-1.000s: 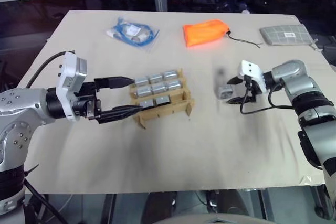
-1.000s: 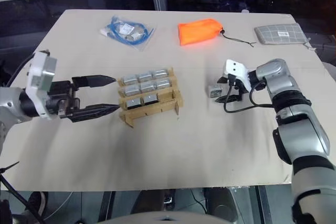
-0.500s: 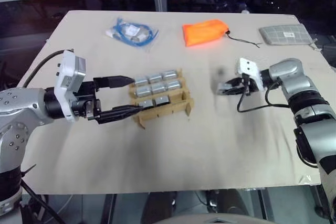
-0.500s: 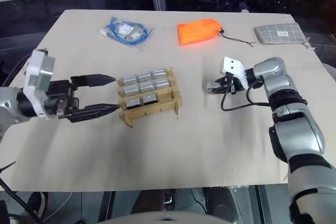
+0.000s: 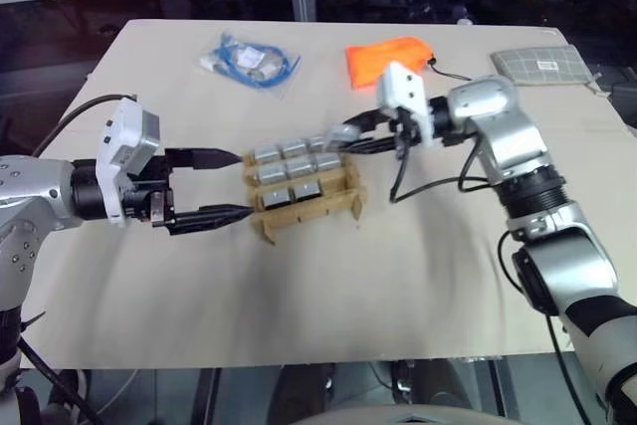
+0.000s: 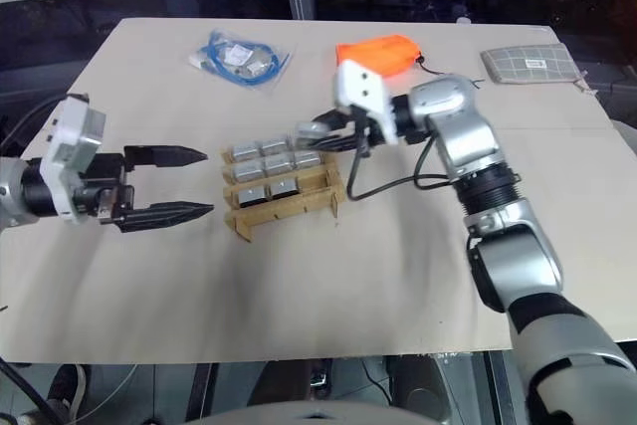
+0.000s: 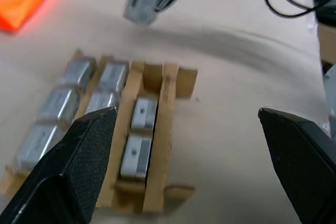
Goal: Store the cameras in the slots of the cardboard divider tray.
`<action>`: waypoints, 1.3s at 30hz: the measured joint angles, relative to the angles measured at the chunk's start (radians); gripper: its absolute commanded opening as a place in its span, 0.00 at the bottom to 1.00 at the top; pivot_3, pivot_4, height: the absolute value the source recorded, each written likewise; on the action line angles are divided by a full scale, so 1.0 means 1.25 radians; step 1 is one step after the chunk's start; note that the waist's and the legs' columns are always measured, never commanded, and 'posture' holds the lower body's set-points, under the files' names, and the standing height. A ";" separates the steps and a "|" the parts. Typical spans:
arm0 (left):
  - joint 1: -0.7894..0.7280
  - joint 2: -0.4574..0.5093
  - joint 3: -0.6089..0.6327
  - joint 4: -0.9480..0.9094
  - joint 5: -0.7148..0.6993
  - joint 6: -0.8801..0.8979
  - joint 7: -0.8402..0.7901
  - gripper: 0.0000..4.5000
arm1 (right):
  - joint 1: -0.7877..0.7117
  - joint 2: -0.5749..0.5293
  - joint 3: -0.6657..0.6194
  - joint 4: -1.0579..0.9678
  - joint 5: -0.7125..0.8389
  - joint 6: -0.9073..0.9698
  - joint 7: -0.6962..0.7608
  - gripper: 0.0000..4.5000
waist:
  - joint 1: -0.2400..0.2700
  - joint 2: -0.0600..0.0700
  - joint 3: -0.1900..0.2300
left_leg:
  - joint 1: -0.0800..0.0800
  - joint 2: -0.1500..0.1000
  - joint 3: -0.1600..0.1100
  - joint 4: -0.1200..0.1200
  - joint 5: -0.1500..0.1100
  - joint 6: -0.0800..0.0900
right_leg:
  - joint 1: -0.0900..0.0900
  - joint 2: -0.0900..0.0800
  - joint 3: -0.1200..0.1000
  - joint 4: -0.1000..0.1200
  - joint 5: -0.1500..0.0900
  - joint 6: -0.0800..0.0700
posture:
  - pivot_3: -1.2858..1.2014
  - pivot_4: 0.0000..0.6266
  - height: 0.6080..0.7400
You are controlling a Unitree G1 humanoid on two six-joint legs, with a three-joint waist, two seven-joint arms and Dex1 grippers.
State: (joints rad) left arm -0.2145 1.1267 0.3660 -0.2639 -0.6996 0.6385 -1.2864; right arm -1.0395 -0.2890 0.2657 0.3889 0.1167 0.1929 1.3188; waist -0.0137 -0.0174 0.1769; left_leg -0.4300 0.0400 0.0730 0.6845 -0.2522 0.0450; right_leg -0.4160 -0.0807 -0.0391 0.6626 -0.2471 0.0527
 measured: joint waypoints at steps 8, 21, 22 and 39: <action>0.033 0.022 -0.018 0.027 0.064 -0.041 -0.029 1.00 | 0.025 0.002 0.073 0.017 -0.066 -0.050 -0.034 0.18 | -0.002 0.000 0.000 | 0.000 0.000 0.001 0.000 0.000 0.000 | -0.001 0.000 0.000 0.000 0.000 0.000 | 0.52 0.24 1.00; 0.046 0.022 -0.019 0.031 0.091 -0.060 -0.032 1.00 | 0.015 0.009 0.106 0.157 -0.127 -0.144 -0.041 0.29 | -0.001 0.000 0.000 | 0.000 0.000 0.000 0.000 0.000 0.000 | -0.001 0.000 0.000 0.000 0.000 0.000 | 0.52 0.24 1.00; 0.049 0.022 -0.019 0.031 0.092 -0.060 -0.032 1.00 | 0.011 0.010 0.109 0.162 -0.130 -0.146 -0.037 0.42 | 0.000 0.000 0.000 | 0.000 0.000 0.000 0.000 0.000 0.000 | -0.001 0.000 0.000 0.000 0.000 0.000 | 0.52 0.24 1.00; 0.164 -0.036 0.026 -0.039 0.085 -0.062 -0.002 1.00 | 0.093 -0.079 -0.016 -0.034 -0.009 -0.059 -0.016 0.99 | 0.003 0.000 0.000 | -0.001 0.001 -0.001 -0.001 0.000 0.000 | 0.000 -0.002 -0.001 -0.001 0.000 0.000 | 0.52 0.24 1.00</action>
State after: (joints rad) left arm -0.0095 1.0821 0.3985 -0.3126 -0.5939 0.5605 -1.2888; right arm -0.9236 -0.3883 0.2463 0.3463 0.1059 0.1191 1.2992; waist -0.0098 -0.0174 0.1769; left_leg -0.4313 0.0416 0.0720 0.6832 -0.2525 0.0453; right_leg -0.4160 -0.0826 -0.0402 0.6608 -0.2472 0.0527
